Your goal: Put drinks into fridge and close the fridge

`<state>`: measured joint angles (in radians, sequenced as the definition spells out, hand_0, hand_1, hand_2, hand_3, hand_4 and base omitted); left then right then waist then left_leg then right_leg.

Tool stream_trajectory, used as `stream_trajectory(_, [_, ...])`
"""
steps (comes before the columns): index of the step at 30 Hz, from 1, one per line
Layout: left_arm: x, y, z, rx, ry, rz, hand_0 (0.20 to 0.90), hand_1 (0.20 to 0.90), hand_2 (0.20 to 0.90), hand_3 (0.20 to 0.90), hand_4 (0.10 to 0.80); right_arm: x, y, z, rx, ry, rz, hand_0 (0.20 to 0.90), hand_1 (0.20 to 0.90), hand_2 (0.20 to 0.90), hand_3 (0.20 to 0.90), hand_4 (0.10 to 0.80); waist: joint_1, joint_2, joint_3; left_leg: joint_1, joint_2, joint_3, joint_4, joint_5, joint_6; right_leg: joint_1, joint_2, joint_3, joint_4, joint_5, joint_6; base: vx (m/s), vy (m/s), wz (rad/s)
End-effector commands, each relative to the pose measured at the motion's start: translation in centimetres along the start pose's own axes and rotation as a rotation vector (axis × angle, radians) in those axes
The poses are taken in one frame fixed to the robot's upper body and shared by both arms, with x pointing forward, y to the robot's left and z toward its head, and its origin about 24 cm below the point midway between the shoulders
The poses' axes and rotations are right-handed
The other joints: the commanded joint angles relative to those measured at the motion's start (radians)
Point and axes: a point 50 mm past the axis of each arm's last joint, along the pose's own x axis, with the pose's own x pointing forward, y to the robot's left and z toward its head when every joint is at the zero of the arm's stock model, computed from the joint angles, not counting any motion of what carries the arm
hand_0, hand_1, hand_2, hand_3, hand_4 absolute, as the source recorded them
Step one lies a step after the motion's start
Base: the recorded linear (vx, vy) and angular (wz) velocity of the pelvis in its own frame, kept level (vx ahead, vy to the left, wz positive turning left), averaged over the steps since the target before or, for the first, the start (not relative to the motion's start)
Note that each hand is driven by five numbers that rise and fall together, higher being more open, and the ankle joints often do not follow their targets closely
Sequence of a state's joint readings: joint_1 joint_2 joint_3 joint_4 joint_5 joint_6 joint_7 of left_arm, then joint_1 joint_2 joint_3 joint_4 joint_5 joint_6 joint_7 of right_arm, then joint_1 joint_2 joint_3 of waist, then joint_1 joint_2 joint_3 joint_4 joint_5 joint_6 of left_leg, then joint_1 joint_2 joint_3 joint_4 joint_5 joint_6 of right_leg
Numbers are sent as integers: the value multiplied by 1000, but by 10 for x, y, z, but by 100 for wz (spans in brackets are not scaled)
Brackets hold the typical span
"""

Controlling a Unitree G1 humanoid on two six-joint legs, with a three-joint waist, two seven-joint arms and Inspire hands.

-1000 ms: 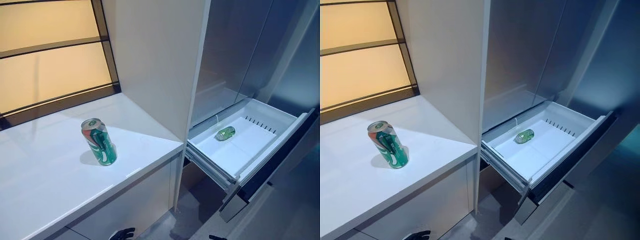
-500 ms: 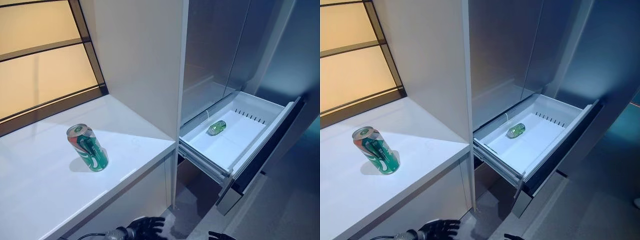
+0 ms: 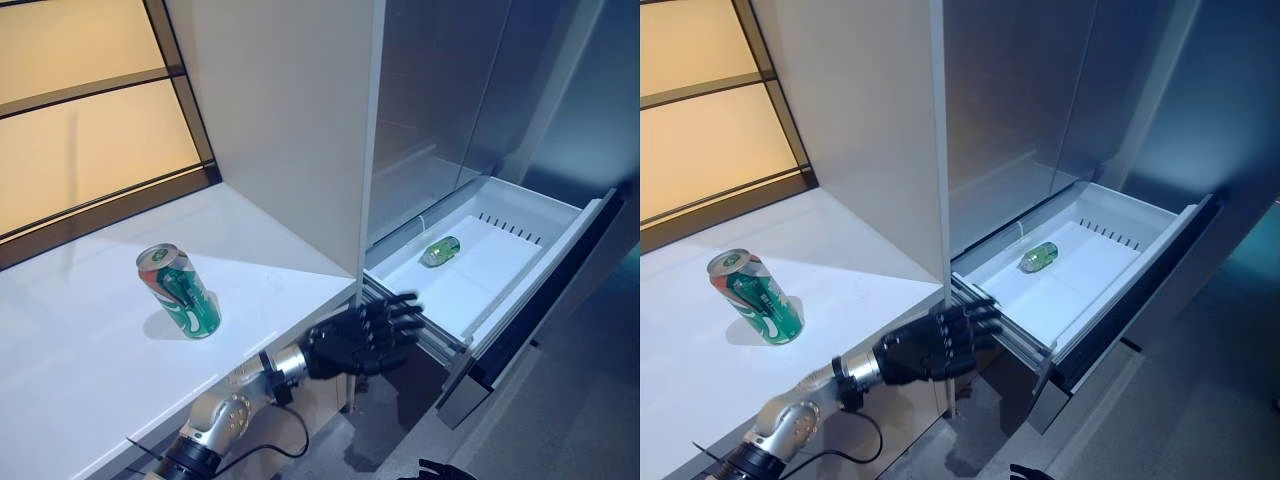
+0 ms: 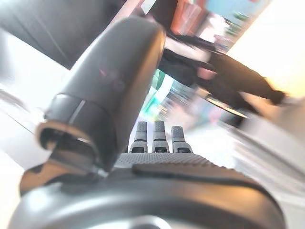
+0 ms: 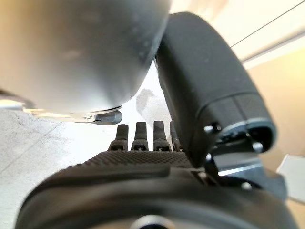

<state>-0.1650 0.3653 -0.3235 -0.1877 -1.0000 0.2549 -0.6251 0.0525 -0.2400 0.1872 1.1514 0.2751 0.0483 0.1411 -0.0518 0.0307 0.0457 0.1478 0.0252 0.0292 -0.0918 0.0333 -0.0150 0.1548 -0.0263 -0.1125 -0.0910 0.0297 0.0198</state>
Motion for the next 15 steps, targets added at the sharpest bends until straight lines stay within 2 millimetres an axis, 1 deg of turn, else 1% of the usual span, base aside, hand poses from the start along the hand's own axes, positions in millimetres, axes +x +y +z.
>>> stream_trajectory(1, [31, -46, 113, 273, -506, -287, 900, 900, 900, 900, 800, 2, 20, -19, -31, 52, 26, 900, 900, 900, 900, 800, 21, -13, -2, 38, -81, 31, 5, -168, 104, 17, 41, 25, 4, -87, -12, 13, -43, 19])
stream_trajectory(3, [28, -57, 132, 332, -591, -325, 900, 900, 900, 900, 800, 2, 23, -22, -46, 56, 35, 900, 900, 900, 900, 800, 22, -15, -7, 38, -81, 24, 5, -167, 100, 20, 40, 16, 4, -91, -14, 7, -38, 19])
stream_trajectory(4, [26, -63, 141, 388, -635, -326, 900, 900, 900, 900, 800, 2, 24, -23, -54, 59, 37, 900, 900, 900, 900, 800, 23, -15, -9, 37, -81, 20, 5, -166, 98, 21, 40, 12, 4, -94, -15, 7, -38, 12])
stream_trajectory(5, [23, -70, 156, 423, -699, -319, 900, 900, 900, 900, 800, 2, 26, -25, -70, 65, 41, 900, 900, 900, 900, 800, 27, -15, -15, 36, -81, 12, 5, -163, 95, 23, 40, 4, 4, -98, -18, 6, -31, 9])
stream_trajectory(8, [16, -76, 171, 494, -787, -289, 900, 900, 900, 900, 800, 2, 27, -27, -92, 74, 48, 900, 900, 900, 900, 800, 34, -15, -21, 35, -82, 1, 5, -160, 91, 27, 40, -7, 4, -106, -23, 5, -25, 17])
stream_trajectory(9, [12, -78, 179, 536, -831, -261, 900, 900, 900, 900, 800, 2, 27, -27, -105, 77, 52, 900, 900, 900, 900, 800, 39, -15, -23, 34, -83, -8, 5, -157, 88, 30, 41, -14, 4, -109, -25, 1, -26, 17])
stream_trajectory(15, [-3, -87, 207, 716, -959, -102, 900, 900, 900, 900, 800, 3, 27, -25, -150, 91, 59, 900, 900, 900, 900, 800, 70, -18, -34, 31, -85, -51, 5, -145, 78, 45, 42, -48, 4, -128, -39, 4, -28, 23])
